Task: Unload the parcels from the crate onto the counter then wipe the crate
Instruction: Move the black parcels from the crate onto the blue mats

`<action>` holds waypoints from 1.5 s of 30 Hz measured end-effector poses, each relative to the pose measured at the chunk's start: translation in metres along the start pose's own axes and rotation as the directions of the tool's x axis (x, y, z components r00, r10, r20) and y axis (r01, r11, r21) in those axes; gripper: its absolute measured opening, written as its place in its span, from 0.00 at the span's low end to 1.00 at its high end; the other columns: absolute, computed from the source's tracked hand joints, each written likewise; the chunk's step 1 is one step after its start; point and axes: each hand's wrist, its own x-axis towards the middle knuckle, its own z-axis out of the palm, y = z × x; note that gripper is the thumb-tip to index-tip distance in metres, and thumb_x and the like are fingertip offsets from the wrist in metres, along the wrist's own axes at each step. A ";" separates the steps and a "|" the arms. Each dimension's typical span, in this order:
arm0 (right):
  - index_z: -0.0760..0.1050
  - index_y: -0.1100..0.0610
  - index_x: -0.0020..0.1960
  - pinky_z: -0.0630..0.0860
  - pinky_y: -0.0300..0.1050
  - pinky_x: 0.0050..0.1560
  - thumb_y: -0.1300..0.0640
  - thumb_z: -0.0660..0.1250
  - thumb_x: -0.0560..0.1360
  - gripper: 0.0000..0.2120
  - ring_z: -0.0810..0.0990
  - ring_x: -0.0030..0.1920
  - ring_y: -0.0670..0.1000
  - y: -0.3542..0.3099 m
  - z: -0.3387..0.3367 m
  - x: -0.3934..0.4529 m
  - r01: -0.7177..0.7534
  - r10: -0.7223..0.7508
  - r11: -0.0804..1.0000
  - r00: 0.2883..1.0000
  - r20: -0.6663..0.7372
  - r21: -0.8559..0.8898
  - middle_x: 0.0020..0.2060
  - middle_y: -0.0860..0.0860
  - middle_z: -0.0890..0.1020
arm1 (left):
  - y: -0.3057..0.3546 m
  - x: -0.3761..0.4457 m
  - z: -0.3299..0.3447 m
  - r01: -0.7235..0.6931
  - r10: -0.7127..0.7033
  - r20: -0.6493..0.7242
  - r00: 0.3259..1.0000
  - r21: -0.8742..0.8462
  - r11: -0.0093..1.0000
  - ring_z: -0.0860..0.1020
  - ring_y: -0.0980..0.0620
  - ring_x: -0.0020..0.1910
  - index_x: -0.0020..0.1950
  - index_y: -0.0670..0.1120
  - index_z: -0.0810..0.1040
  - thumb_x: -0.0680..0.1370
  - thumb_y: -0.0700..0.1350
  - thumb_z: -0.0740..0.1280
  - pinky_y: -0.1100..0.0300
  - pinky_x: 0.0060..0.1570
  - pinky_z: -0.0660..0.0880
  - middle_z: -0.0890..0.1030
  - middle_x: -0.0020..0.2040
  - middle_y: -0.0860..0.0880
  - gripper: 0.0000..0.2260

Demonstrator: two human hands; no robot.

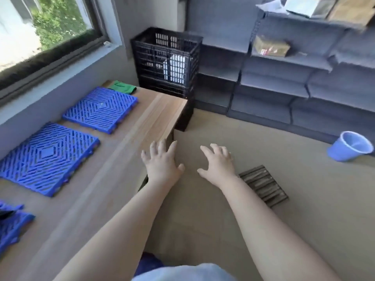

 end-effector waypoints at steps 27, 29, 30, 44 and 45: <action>0.58 0.41 0.77 0.55 0.60 0.74 0.38 0.70 0.72 0.38 0.52 0.75 0.59 0.133 -0.052 0.388 -0.297 0.294 0.955 0.952 0.090 0.020 0.78 0.50 0.55 | 0.119 0.453 0.074 -0.205 0.218 0.136 0.966 -0.104 0.973 0.59 0.44 0.72 0.74 0.59 0.64 0.69 0.65 0.69 0.42 0.69 0.58 0.63 0.74 0.52 0.35; 0.57 0.41 0.77 0.54 0.61 0.74 0.39 0.70 0.72 0.38 0.52 0.76 0.59 0.142 -0.065 0.419 -0.281 0.278 0.959 0.958 0.076 0.031 0.78 0.50 0.55 | 0.132 0.493 0.060 -0.199 0.208 0.069 0.976 -0.120 0.973 0.61 0.43 0.71 0.73 0.59 0.64 0.68 0.65 0.69 0.41 0.69 0.59 0.65 0.72 0.53 0.35; 0.57 0.41 0.77 0.53 0.62 0.74 0.39 0.70 0.72 0.38 0.51 0.76 0.59 0.147 -0.073 0.435 -0.269 0.267 0.962 0.962 0.062 0.040 0.78 0.50 0.55 | 0.139 0.512 0.054 -0.187 0.195 0.058 0.979 -0.121 0.975 0.61 0.41 0.71 0.74 0.60 0.64 0.68 0.66 0.69 0.41 0.69 0.58 0.65 0.72 0.53 0.35; 0.59 0.43 0.77 0.50 0.64 0.75 0.42 0.70 0.73 0.36 0.50 0.76 0.61 0.249 -0.151 0.704 0.051 -0.050 0.997 0.999 -0.006 0.060 0.77 0.52 0.57 | 0.222 0.743 0.034 0.131 -0.133 -0.005 0.991 -0.120 0.984 0.60 0.39 0.72 0.75 0.61 0.63 0.69 0.66 0.69 0.38 0.70 0.57 0.62 0.76 0.52 0.36; 0.59 0.43 0.77 0.51 0.63 0.75 0.43 0.70 0.73 0.36 0.51 0.76 0.60 0.251 -0.157 0.723 0.088 -0.088 0.993 0.996 -0.001 0.073 0.77 0.52 0.57 | 0.221 0.757 0.031 0.165 -0.169 -0.020 0.985 -0.129 0.978 0.60 0.39 0.72 0.74 0.61 0.63 0.69 0.66 0.70 0.38 0.70 0.57 0.63 0.76 0.52 0.36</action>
